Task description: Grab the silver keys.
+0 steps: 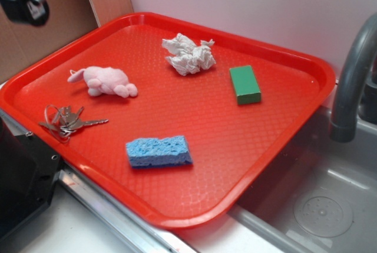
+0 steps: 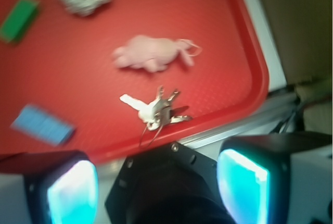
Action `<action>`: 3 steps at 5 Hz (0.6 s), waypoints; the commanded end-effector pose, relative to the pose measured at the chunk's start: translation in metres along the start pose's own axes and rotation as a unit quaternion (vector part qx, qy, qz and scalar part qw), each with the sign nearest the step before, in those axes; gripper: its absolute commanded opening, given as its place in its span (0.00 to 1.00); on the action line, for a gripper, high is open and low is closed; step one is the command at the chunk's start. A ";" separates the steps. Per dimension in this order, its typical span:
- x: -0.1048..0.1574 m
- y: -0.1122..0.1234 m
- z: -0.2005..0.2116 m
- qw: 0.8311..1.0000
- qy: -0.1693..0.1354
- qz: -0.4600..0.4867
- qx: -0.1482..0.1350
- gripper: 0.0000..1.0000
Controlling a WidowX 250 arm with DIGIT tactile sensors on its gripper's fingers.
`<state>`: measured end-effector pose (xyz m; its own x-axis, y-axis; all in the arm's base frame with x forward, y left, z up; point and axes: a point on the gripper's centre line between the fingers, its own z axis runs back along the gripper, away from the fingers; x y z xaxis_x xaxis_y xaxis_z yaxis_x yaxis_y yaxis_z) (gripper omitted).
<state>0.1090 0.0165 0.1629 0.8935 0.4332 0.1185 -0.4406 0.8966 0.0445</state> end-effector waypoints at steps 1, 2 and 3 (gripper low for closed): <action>-0.006 -0.006 -0.064 0.994 -0.023 0.102 -0.013 1.00; -0.009 -0.012 -0.086 0.994 0.007 0.098 -0.037 1.00; -0.011 -0.011 -0.106 0.995 0.025 0.084 -0.055 1.00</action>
<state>0.1111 0.0116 0.0533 0.8160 0.5758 0.0517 -0.5718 0.8170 -0.0748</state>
